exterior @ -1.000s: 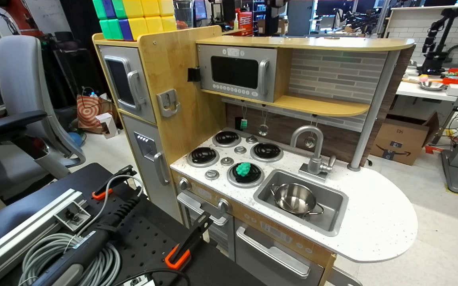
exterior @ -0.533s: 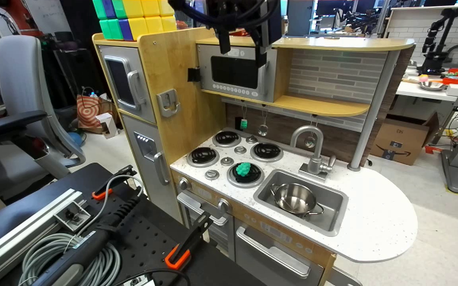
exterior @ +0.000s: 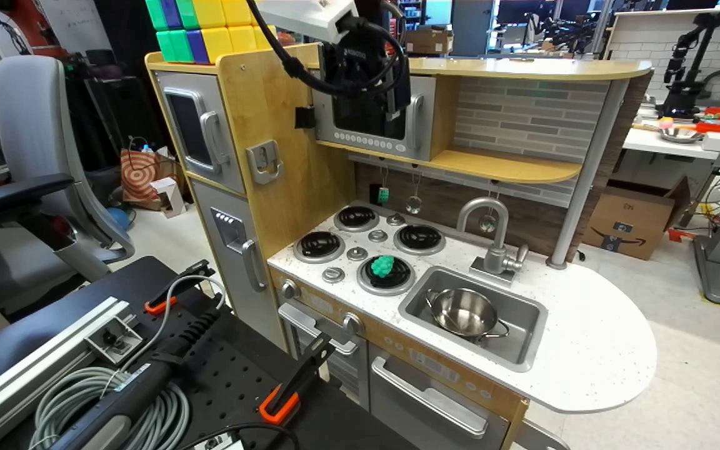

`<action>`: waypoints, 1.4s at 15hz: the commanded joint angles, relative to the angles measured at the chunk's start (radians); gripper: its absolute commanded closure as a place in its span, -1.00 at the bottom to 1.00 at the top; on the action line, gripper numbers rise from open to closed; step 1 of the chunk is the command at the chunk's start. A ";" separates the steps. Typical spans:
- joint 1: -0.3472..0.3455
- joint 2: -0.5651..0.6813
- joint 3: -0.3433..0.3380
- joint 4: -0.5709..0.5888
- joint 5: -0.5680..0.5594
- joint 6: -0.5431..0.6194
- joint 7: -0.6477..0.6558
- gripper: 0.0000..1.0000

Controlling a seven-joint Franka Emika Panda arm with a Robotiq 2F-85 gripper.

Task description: Pick the bunch of grapes on the stove and put it in the pot

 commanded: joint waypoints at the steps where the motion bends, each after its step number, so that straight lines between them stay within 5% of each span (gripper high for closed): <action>1: 0.004 0.135 0.000 0.107 -0.077 0.018 0.101 -1.00; 7: 0.035 0.268 -0.012 0.225 -0.209 -0.029 0.215 -1.00; 15: 0.030 0.257 -0.001 0.207 -0.189 -0.008 0.195 -1.00; 21: 0.042 0.404 0.011 0.328 -0.186 -0.086 0.189 -1.00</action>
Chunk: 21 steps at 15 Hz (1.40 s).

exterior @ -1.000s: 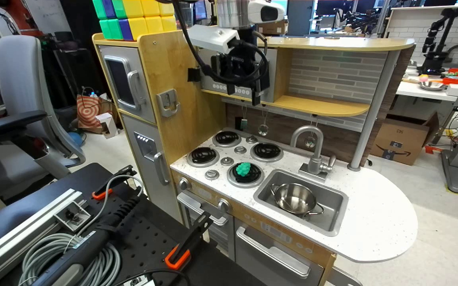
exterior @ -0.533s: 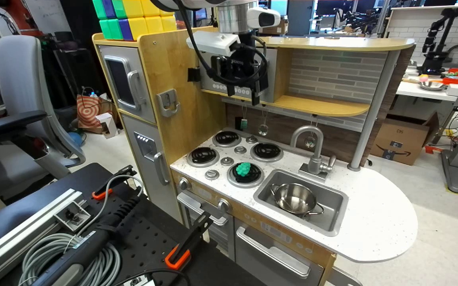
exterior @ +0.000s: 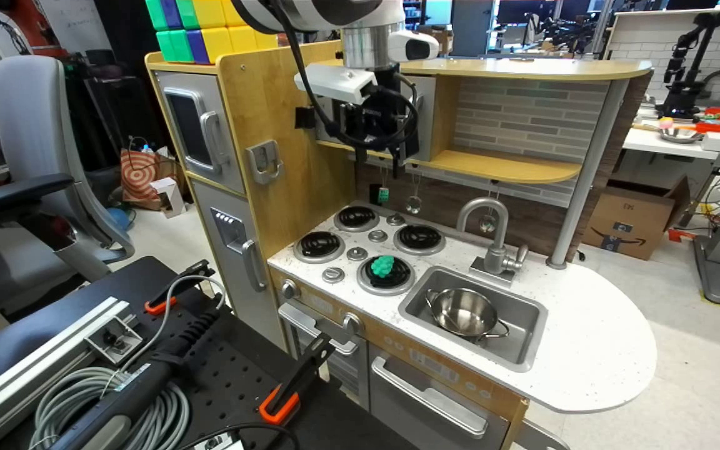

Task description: Pick the bunch of grapes on the stove and put it in the pot

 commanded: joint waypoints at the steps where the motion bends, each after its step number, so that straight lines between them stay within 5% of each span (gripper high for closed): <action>1: 0.014 0.137 0.008 0.133 -0.014 -0.086 -0.004 -1.00; 12: 0.156 0.507 -0.066 0.457 -0.116 -0.074 0.139 -1.00; 21: 0.162 0.672 -0.101 0.626 -0.112 -0.192 0.188 -1.00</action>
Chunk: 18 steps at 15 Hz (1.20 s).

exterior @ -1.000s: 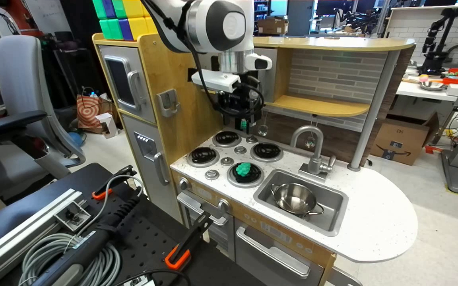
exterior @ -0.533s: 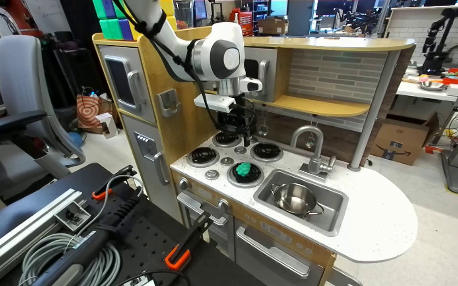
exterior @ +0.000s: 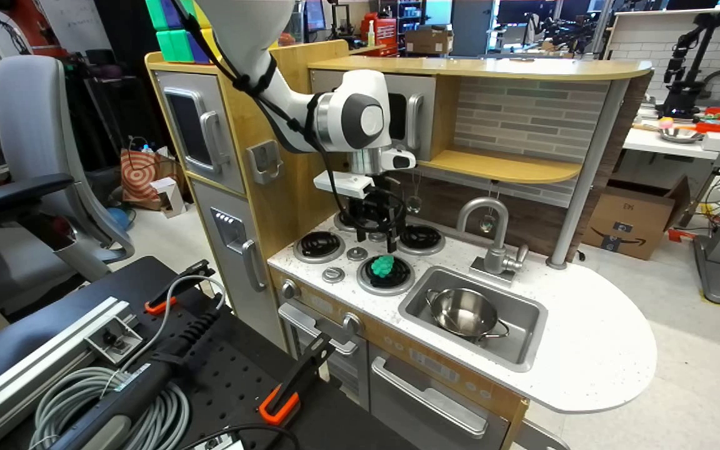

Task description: Pick the bunch of grapes on the stove and put it in the pot

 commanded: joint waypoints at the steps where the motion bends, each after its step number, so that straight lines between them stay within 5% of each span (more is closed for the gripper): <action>1: 0.011 0.082 -0.029 0.117 -0.016 -0.064 0.039 -1.00; 17: 0.012 0.233 -0.052 0.314 -0.019 -0.200 0.083 -1.00; 18: 0.013 0.244 -0.059 0.324 -0.022 -0.207 0.087 -0.79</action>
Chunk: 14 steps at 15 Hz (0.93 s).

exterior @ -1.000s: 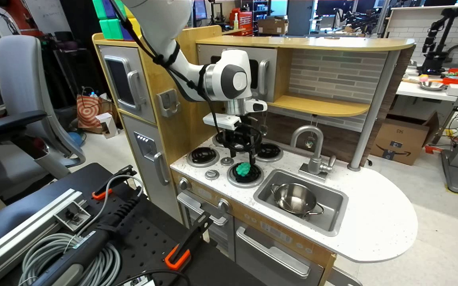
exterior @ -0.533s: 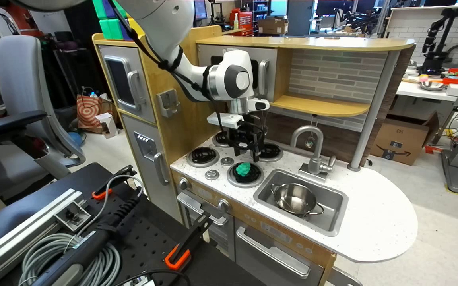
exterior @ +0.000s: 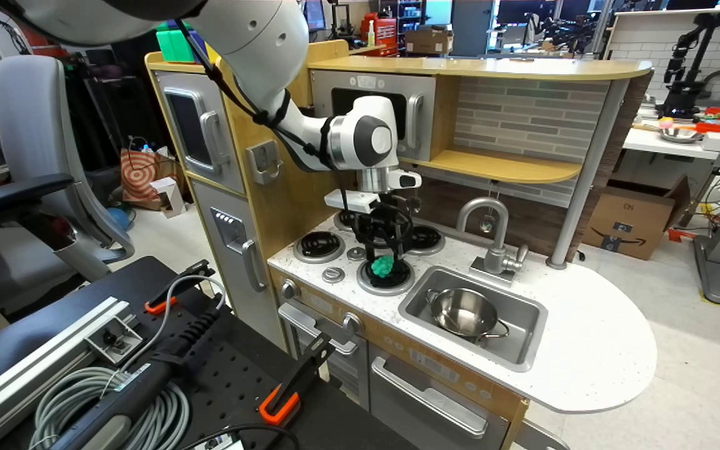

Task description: Pick the bunch of grapes on the stove and put it in the pot

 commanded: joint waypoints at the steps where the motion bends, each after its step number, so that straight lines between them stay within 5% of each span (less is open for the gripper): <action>1: 0.005 0.070 -0.031 0.097 -0.033 -0.067 0.030 -0.47; 8: -0.001 0.085 -0.054 0.157 -0.062 -0.060 0.026 0.61; 14: -0.050 -0.053 -0.009 -0.003 0.009 -0.037 -0.035 0.61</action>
